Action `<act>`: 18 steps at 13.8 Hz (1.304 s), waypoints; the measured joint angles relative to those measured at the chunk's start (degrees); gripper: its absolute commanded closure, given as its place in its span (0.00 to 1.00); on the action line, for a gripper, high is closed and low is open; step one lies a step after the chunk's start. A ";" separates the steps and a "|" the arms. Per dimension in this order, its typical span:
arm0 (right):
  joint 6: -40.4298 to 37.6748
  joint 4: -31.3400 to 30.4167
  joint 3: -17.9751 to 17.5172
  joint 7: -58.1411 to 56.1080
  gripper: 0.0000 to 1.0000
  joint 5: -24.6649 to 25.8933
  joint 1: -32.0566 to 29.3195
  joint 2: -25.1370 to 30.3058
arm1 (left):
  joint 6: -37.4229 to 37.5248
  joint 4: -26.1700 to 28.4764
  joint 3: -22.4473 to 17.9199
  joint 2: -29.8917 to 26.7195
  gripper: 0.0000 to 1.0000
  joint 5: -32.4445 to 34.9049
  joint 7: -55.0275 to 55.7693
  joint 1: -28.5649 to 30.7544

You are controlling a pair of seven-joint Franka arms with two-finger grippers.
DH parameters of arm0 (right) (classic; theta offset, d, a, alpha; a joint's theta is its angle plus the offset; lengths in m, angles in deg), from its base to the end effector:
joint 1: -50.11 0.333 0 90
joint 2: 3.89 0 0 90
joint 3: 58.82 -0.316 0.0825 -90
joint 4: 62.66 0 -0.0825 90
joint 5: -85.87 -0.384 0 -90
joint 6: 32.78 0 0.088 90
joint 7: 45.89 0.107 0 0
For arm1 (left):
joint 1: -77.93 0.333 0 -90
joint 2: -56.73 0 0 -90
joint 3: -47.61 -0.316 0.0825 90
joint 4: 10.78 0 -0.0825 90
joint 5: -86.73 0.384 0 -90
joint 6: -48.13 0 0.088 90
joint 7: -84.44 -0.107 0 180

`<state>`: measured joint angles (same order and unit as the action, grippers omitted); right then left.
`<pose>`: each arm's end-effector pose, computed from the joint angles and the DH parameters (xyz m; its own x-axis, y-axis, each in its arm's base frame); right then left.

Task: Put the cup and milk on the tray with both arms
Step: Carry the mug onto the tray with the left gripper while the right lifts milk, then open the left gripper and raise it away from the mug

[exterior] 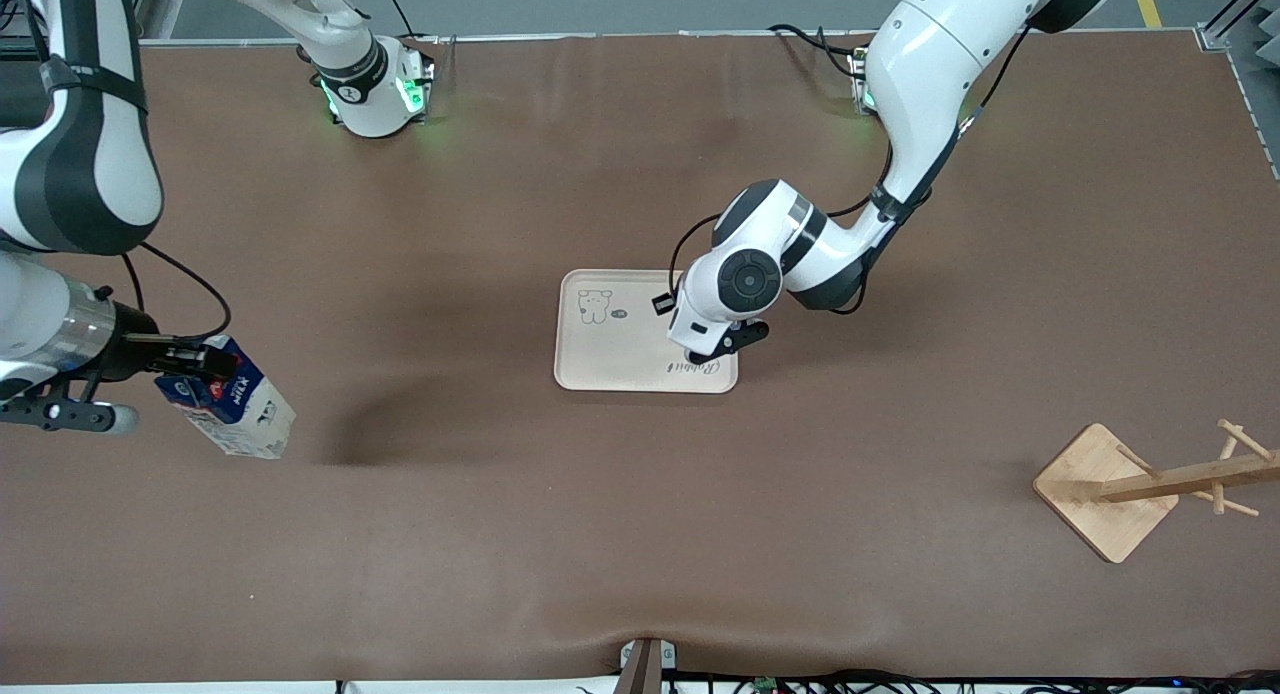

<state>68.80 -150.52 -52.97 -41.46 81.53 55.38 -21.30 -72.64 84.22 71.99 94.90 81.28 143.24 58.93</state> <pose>0.6463 0.0074 0.4768 0.9928 -0.0997 -0.0660 -0.1023 -0.9940 -0.0376 0.5011 -0.4379 0.2387 0.8618 0.3472 -0.3697 0.3790 -0.9253 0.0144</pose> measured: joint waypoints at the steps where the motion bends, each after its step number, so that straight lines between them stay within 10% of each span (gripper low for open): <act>1: -0.25 0.00 -0.06 0.07 0.83 -0.05 0.98 -0.20 | 0.00 -0.39 -0.01 0.00 0.00 0.67 0.00 0.00; 9: -3.10 -0.05 -0.48 11.05 0.80 -2.25 15.97 -1.68 | 16.31 -15.42 -2.18 -4.45 0.00 5.84 0.02 2.61; 18: 2.78 -0.11 -0.61 31.22 0.80 -9.57 34.47 -10.14 | 27.55 -16.93 -3.15 -19.04 0.00 19.16 -13.25 11.99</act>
<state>71.58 -150.63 -53.58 -10.24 71.96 89.85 -31.44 -45.09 67.28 68.84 75.86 100.44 129.99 70.92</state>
